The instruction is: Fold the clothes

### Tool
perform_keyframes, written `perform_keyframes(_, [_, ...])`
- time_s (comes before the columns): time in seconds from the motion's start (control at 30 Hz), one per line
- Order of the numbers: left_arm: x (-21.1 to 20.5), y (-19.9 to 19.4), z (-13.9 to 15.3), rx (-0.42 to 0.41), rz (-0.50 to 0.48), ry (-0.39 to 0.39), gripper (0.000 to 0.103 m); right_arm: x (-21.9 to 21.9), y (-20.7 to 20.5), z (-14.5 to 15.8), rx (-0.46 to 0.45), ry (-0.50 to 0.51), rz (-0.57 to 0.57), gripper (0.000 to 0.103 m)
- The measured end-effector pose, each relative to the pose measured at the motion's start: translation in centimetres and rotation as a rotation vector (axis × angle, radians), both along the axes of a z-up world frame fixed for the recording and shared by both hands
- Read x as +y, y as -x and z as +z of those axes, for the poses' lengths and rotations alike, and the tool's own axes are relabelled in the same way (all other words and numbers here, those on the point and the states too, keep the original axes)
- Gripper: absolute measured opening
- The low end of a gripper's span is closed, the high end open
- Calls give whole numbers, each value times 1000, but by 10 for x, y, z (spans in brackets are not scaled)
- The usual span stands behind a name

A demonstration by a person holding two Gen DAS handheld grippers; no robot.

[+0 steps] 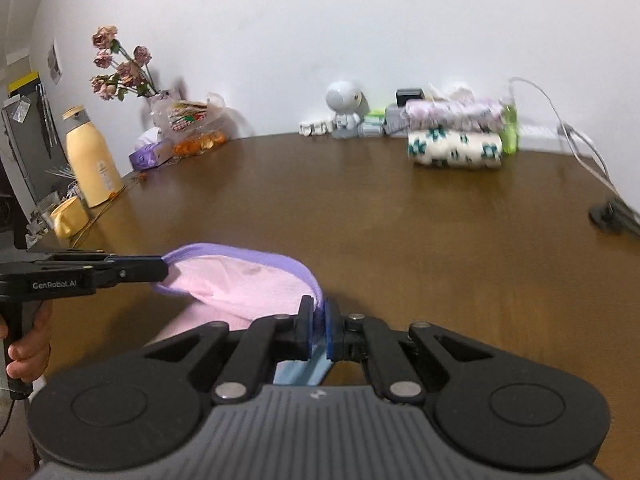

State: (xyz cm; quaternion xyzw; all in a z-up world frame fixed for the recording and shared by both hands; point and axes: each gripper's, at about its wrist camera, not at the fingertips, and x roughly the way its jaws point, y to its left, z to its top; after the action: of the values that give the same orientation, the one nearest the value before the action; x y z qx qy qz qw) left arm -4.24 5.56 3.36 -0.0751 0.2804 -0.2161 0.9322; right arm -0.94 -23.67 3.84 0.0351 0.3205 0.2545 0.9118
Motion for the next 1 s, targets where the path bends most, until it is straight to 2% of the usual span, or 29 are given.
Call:
perform_keyframes(0.07, [2,11,-13,38,6,-9,5,2,19,-9,18,13,20,8])
perform_keyframes(0.13, [5,23,-20,74,-15,-14,13,7,38,-18,43,55,51,14])
perform_keyframes(0.2, [10,40,-19,63,-60,-6,23,6,56,-19,44,70,63,32])
perform_keyframes(0.23, [14,49,-15,42,-73,9,37,4,64,-18,35,65,60,49])
perform_keyframes(0.27, [16,54,-9,12,-77,27,50,1,72,-14,23,50,45,51])
perform_keyframes(0.33, [19,63,6,-51,-82,65,56,-6,82,-4,6,-16,21,51])
perform_keyframes(0.43, [1,45,14,-51,-67,51,56,-2,82,8,-47,-113,21,51])
perform_keyframes(0.5, [-24,25,8,-1,-7,-2,50,12,70,8,-73,-111,-12,51])
perform_keyframes(0.57, [-42,14,-2,51,0,-50,28,31,54,-1,-51,-60,-86,51])
perform_keyframes(0.6, [-47,13,-7,72,-7,-64,26,38,49,-6,-39,-35,-111,51])
perform_keyframes(0.73, [-51,28,-19,84,2,-91,26,55,54,-26,-36,53,-109,54])
perform_keyframes(0.83, [-55,39,-20,84,10,-118,29,50,60,-39,-8,51,-121,63])
perform_keyframes(0.9, [-54,48,-17,69,13,-130,31,43,63,-41,12,31,-143,64])
perform_keyframes(1.0, [-39,58,-11,32,63,-81,54,37,69,-33,-10,17,-145,64])
